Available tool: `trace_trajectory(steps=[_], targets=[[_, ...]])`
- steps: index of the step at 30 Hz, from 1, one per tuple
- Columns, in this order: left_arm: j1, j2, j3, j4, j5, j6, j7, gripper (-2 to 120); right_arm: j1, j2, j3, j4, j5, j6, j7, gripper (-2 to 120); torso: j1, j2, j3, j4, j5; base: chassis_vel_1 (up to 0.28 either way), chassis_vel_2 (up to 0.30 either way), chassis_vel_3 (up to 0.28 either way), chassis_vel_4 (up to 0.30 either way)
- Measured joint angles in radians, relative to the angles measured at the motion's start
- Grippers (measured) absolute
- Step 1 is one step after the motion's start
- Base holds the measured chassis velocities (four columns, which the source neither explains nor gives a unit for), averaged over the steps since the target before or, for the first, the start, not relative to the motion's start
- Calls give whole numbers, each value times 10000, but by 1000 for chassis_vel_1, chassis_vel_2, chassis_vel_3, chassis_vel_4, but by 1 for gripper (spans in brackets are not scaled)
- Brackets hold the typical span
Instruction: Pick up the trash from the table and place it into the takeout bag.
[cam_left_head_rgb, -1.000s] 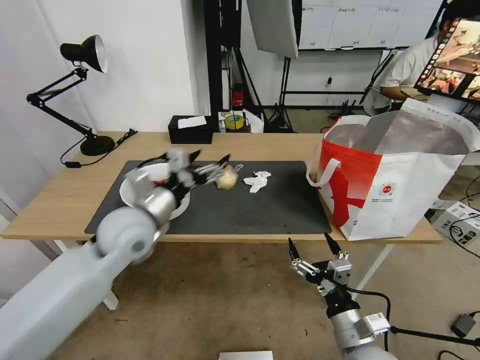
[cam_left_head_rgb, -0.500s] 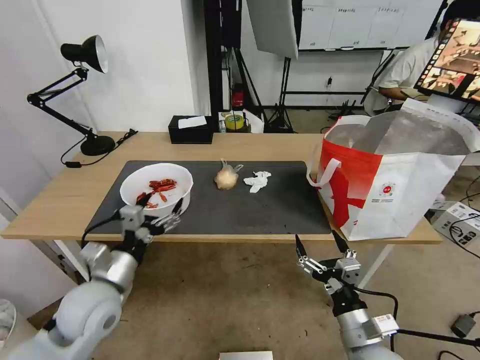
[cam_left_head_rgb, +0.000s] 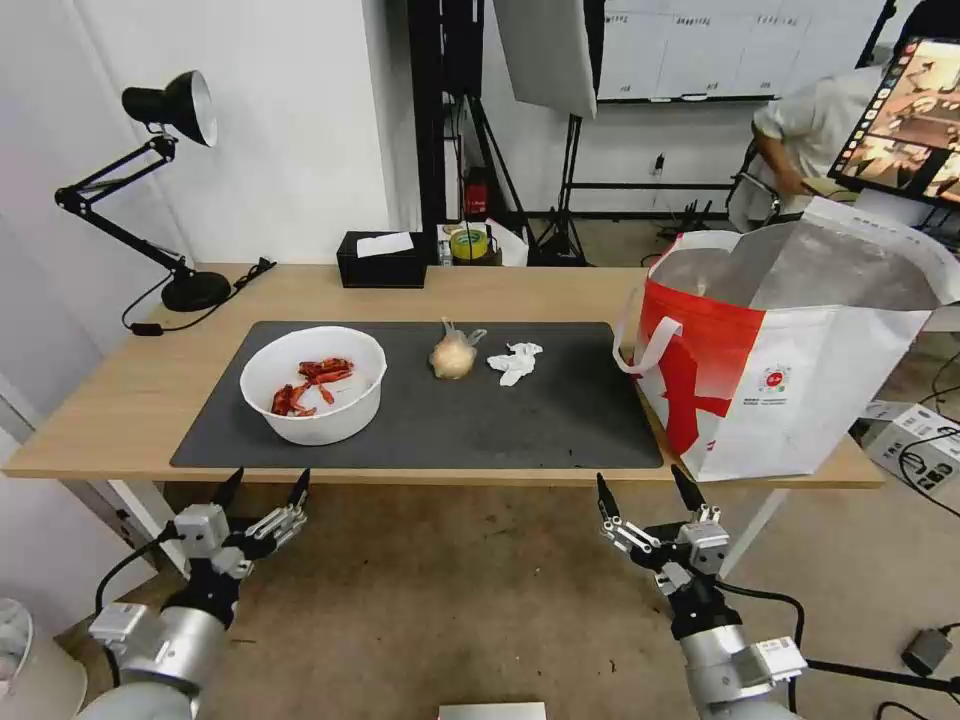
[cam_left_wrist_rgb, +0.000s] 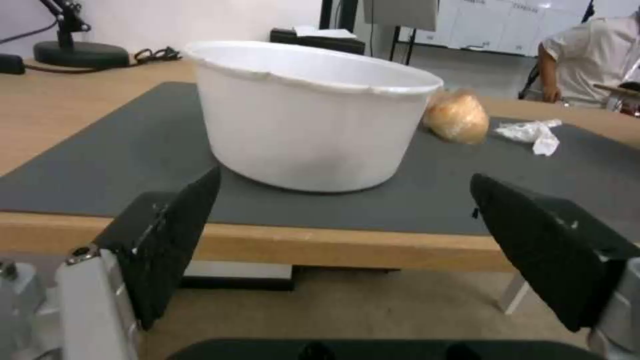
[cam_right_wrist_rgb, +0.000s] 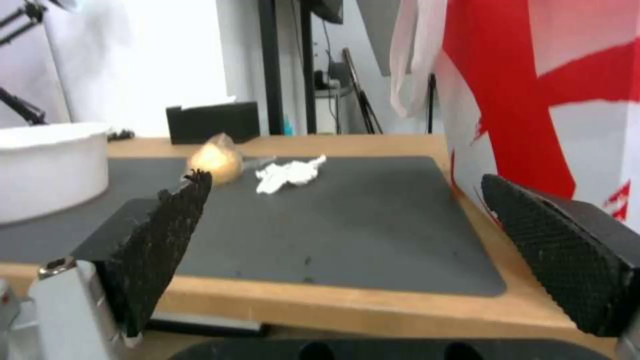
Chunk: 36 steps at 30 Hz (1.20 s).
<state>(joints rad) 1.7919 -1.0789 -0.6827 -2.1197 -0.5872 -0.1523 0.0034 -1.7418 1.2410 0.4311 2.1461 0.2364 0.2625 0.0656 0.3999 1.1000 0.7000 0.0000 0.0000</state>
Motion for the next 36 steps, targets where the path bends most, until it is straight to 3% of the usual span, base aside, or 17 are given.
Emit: trace_trajectory(steps=[17,23,36], targets=[[-47,-198,348,132,302,-92,72,100,-45,70,-102,-207,-90,41,-38,100,0,0,0,0,0,0,0,0,0],[-661,244,887,358,284,-78,52,100,214,-72,-48,38,-63,-294,-29,100,0,0,0,-3,-2,0,0,0,0],[-791,353,924,388,245,-33,5,100,2839,-1721,-1061,-51,1338,-1819,199,100,2,-1,1,1,0,0,0,0,0]])
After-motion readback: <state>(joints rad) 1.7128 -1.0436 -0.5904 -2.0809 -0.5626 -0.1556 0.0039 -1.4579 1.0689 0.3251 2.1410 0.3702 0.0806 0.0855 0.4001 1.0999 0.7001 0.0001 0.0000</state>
